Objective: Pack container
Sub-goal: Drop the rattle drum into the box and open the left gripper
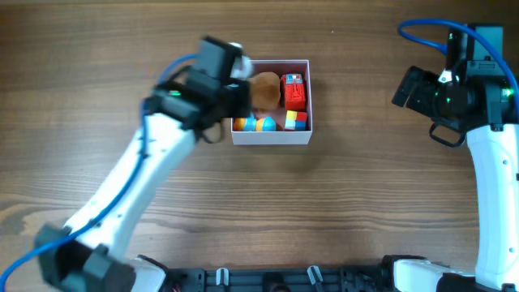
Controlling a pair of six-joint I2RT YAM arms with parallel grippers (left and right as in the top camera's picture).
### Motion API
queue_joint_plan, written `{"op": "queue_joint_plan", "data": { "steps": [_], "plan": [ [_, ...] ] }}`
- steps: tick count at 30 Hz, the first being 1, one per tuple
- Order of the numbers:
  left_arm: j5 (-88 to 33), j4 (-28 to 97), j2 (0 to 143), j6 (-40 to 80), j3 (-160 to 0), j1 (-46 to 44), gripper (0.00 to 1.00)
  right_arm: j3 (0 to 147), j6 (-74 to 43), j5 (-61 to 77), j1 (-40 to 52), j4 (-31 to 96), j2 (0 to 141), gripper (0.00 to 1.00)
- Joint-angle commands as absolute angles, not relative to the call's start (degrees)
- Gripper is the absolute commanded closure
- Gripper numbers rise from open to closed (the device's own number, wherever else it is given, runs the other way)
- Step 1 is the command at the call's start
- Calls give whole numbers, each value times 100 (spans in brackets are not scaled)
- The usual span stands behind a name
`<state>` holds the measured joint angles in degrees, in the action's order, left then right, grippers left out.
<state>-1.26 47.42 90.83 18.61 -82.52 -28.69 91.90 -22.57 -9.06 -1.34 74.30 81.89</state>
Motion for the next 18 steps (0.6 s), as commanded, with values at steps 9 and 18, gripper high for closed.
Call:
{"op": "queue_joint_plan", "data": {
  "steps": [9, 18],
  "plan": [
    [-191, 4080, 10879, 1994, -8267, -3623, 96, 9190, -2185, -943, -158, 7417, 8219, 0],
    [-189, 4053, 10973, 1997, -8267, -3623, 78, 9190, -2185, -943, -158, 7415, 8219, 0]
  ]
}}
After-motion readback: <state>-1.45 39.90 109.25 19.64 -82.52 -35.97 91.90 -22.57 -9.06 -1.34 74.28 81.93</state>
